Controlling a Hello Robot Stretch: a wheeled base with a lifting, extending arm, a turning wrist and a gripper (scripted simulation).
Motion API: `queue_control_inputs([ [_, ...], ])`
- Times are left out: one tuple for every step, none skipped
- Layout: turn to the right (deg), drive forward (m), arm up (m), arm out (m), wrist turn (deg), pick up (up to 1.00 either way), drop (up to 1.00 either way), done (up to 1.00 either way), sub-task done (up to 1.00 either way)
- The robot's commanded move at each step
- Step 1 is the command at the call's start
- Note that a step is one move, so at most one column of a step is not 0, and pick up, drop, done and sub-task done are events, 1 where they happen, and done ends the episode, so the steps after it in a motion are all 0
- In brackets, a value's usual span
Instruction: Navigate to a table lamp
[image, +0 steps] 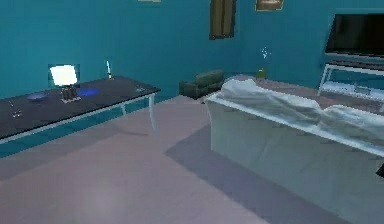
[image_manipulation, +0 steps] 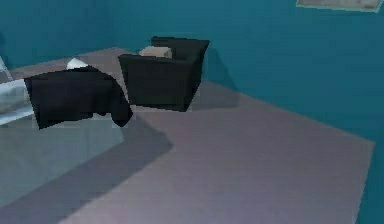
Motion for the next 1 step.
queue_control_inputs([
  [-42.0, 0.00, 0.00, 0.00, 0.0, 0.00, 0.00, 0.00, 0.00],
])
